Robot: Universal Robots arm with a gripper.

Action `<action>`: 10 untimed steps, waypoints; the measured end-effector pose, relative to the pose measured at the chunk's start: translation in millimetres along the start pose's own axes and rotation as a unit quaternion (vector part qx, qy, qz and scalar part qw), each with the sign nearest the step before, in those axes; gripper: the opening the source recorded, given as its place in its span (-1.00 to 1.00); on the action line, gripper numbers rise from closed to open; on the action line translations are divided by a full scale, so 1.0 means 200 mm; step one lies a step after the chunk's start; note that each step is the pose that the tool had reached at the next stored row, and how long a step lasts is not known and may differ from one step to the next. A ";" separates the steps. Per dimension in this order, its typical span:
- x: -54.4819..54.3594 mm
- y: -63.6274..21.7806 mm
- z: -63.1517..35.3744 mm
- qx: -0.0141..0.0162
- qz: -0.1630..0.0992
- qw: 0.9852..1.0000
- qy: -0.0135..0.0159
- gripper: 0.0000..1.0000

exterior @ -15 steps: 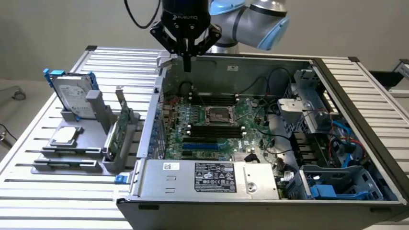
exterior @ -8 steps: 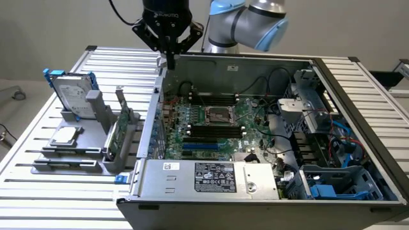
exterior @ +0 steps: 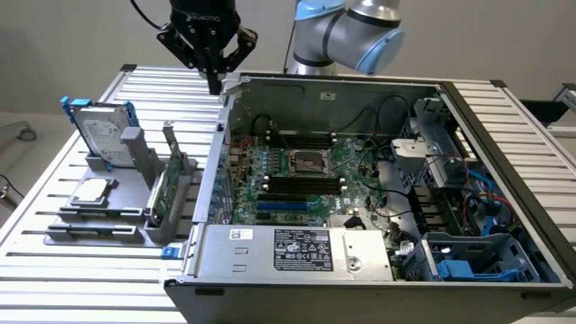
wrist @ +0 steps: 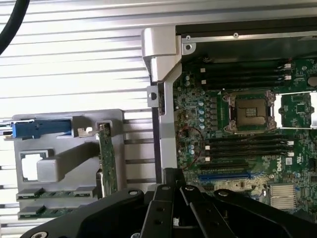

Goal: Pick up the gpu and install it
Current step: 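Reach for the gpu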

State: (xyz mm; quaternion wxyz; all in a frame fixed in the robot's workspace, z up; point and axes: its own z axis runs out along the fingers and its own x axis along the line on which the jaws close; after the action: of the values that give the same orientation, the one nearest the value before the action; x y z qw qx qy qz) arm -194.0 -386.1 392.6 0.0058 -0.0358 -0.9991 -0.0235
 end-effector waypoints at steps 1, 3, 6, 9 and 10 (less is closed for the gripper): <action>0.02 0.002 0.000 0.000 0.000 1.000 0.001 -0.79; 0.07 0.006 0.001 0.000 0.000 1.000 0.003 -0.79; 0.14 0.013 0.003 0.000 0.000 1.000 0.006 -0.79; 0.21 0.019 0.004 0.000 0.000 1.000 0.009 -0.79; 0.23 0.021 0.004 0.000 0.000 1.000 0.010 -0.79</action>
State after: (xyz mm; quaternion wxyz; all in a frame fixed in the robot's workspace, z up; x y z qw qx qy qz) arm -239.5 -378.7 392.5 0.0153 -0.0359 -0.9990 -0.0233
